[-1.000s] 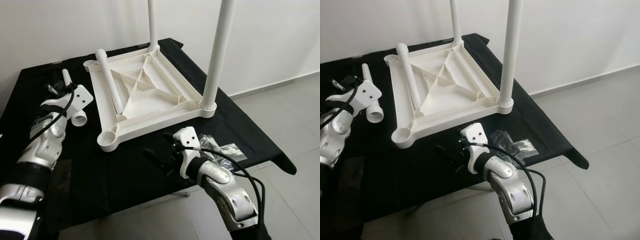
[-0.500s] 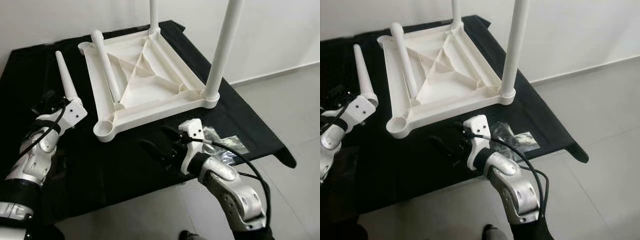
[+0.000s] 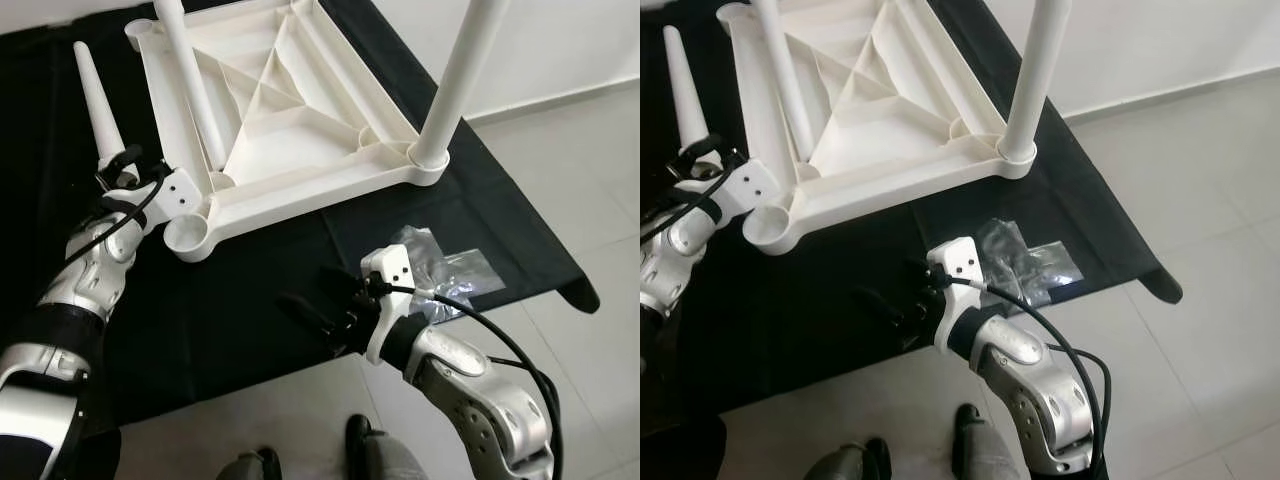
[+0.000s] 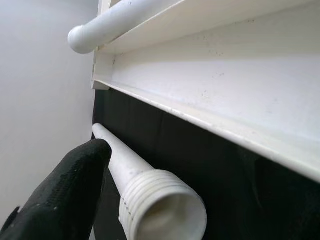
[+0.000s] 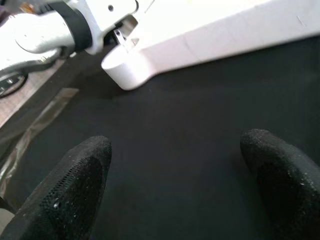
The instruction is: Building children table
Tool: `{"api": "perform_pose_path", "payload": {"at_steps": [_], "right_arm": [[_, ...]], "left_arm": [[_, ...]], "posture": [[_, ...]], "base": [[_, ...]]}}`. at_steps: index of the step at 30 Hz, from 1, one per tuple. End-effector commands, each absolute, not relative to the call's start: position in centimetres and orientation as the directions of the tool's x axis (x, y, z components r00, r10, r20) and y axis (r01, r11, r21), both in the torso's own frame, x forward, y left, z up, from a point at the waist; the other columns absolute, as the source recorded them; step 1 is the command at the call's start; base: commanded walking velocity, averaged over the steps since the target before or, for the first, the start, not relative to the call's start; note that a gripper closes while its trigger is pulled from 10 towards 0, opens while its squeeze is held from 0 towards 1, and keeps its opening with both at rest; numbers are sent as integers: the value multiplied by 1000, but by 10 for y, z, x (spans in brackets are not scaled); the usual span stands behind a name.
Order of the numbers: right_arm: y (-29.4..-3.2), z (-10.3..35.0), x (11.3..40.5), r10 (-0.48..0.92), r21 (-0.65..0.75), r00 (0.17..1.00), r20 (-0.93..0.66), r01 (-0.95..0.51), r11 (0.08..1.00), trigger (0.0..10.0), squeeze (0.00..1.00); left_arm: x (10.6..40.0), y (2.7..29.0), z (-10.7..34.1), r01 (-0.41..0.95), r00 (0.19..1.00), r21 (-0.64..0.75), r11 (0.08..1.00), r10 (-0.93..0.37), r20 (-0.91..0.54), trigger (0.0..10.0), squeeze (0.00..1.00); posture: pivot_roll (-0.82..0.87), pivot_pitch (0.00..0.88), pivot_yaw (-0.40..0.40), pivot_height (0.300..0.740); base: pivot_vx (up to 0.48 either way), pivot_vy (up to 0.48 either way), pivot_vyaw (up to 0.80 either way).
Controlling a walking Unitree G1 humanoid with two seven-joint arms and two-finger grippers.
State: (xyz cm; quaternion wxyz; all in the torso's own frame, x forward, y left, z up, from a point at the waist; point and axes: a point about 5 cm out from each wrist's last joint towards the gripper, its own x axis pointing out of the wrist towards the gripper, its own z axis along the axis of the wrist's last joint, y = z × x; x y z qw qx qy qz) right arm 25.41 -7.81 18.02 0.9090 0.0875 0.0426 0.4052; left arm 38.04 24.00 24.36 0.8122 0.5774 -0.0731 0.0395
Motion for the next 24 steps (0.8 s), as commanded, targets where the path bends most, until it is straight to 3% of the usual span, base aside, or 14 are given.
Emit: {"api": "perform_pose_path", "payload": {"at_steps": [1,4,6,12,18,19,20,22,24], "right_arm": [[-75,179,248,758,215,652,-9,-739,638,10000,0],[-75,180,246,758,226,652,-18,-736,638,10000,0],[-75,179,245,759,234,651,-21,-735,637,10000,0],[-74,180,244,761,244,649,-26,-734,634,10000,0],[-74,180,244,762,251,647,-31,-733,633,10000,0],[-73,180,243,762,252,647,-32,-732,633,10000,0],[-73,180,243,762,252,647,-32,-732,633,10000,0],[-73,180,243,761,259,647,-34,-730,632,10000,0],[-73,180,242,762,259,647,-35,-730,632,10000,0]], "left_arm": [[379,250,242,-138,990,953,269,-1,144,10000,0],[376,254,255,-140,988,954,266,-30,153,10000,0],[370,255,261,-117,987,939,323,-70,147,10000,0],[360,254,271,-91,980,923,375,-129,150,10000,0],[345,275,281,-98,988,958,269,-91,126,10000,0],[342,286,282,-104,991,972,211,-56,118,10000,0],[342,286,282,-104,991,972,211,-56,118,10000,0],[335,303,285,-93,996,992,85,13,92,10000,0],[332,304,285,-85,996,994,67,18,84,10000,0]], "posture": [[-169,388,5,740],[-162,389,5,740],[-159,390,5,740],[-150,390,5,740],[-146,391,7,740],[-145,392,10,740],[-145,392,10,740],[-145,391,11,740],[-145,391,11,740]], "base": [[0,0,0],[0,0,0],[0,0,0],[0,0,0],[0,0,0],[0,0,0],[0,0,0],[0,0,0],[0,0,0]]}}
